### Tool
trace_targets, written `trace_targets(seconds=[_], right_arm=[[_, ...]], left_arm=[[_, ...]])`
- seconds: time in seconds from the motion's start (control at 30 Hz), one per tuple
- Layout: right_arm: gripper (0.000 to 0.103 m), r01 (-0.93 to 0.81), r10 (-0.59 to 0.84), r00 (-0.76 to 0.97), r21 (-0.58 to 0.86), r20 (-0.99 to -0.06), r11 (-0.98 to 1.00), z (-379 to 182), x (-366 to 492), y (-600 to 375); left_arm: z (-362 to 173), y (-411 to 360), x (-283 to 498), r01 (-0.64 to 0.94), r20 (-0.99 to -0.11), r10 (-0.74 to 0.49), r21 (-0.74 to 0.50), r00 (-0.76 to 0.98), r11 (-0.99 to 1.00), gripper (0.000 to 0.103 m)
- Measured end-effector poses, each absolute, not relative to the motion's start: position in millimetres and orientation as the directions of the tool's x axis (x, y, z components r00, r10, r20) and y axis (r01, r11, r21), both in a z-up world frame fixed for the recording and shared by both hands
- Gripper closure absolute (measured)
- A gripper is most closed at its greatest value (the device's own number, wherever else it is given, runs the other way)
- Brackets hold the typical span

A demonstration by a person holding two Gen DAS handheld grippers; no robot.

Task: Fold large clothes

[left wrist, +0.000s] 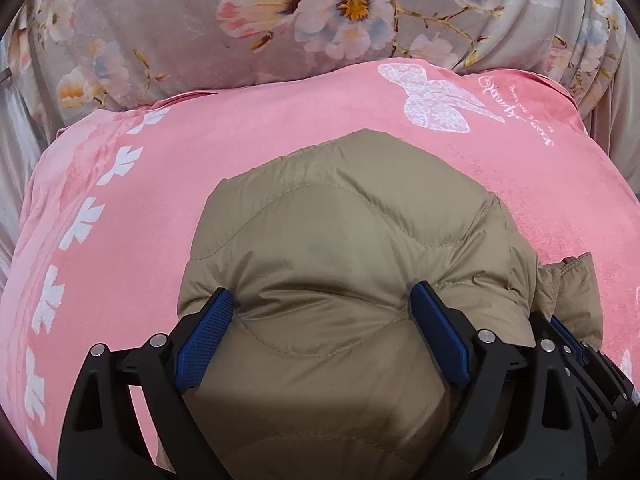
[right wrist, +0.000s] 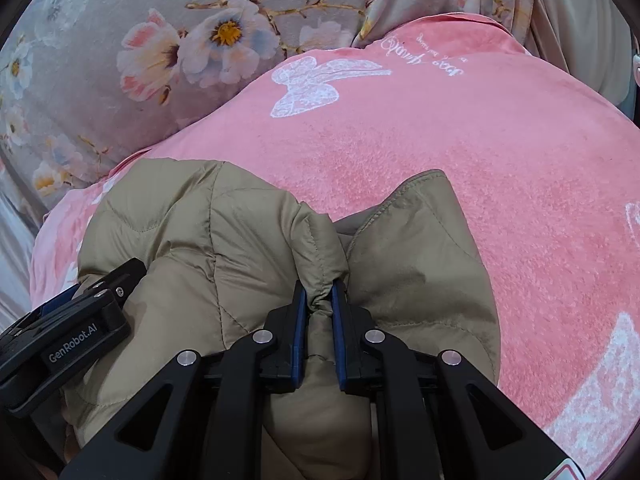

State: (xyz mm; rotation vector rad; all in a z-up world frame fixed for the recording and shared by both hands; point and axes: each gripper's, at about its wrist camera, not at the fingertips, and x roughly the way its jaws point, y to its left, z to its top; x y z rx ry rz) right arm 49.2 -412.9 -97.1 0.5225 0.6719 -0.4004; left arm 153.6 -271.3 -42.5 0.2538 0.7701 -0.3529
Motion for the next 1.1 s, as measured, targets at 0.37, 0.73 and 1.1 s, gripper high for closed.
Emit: trace_targets(seconds=[0.37, 0.73, 1.1], right_arm=[[0.093, 0.506, -0.178, 0.718, 0.329, -0.672, 0.798, -98.0, 50.1, -413.3], [0.094, 0.493, -0.159, 0.73, 0.352, -0.665, 0.795, -99.5, 57.4, -422.0], [0.064, 0.421, 0.035, 0.746, 0.512, -0.665, 0.748, -72.9, -6.1, -438.2]], left_arm=[[-48.2, -275.1, 154.9, 0.39, -0.705, -0.202, 0.115, 0.68, 0.914, 0.014], [-53.4, -280.4, 156.9, 0.378, -0.69, -0.185, 0.137, 0.7, 0.916, 0.013], [-25.6, -232.5, 136.0, 0.476, -0.73, -0.302, 0.036, 0.613, 0.879, 0.012]])
